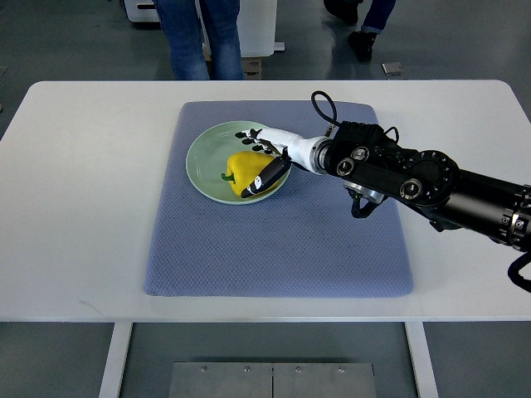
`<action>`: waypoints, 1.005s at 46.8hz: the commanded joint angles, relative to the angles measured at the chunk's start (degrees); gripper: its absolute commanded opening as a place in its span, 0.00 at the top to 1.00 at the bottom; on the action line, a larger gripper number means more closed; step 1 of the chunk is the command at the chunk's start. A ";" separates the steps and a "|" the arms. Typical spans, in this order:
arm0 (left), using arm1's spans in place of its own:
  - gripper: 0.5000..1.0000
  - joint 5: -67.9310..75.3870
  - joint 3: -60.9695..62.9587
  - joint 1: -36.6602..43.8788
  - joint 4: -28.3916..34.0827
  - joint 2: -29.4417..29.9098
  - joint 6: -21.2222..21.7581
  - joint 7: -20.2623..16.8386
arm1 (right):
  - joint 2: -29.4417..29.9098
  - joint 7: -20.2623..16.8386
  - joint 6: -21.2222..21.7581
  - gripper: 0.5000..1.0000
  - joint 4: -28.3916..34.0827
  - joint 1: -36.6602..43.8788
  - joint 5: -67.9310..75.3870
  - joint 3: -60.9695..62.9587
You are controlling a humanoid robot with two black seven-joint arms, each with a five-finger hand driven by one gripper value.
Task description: Place yellow pepper on plate with right hand
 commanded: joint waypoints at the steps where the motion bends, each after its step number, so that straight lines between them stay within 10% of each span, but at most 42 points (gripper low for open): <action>1: 0.00 0.00 0.00 0.07 0.00 0.00 0.00 0.00 | 0.00 -0.03 0.00 0.03 -0.02 0.25 0.09 0.17; 47: 0.00 0.00 0.00 0.07 0.00 0.00 0.00 0.00 | -7.38 0.14 0.17 0.02 0.07 -3.26 9.76 18.53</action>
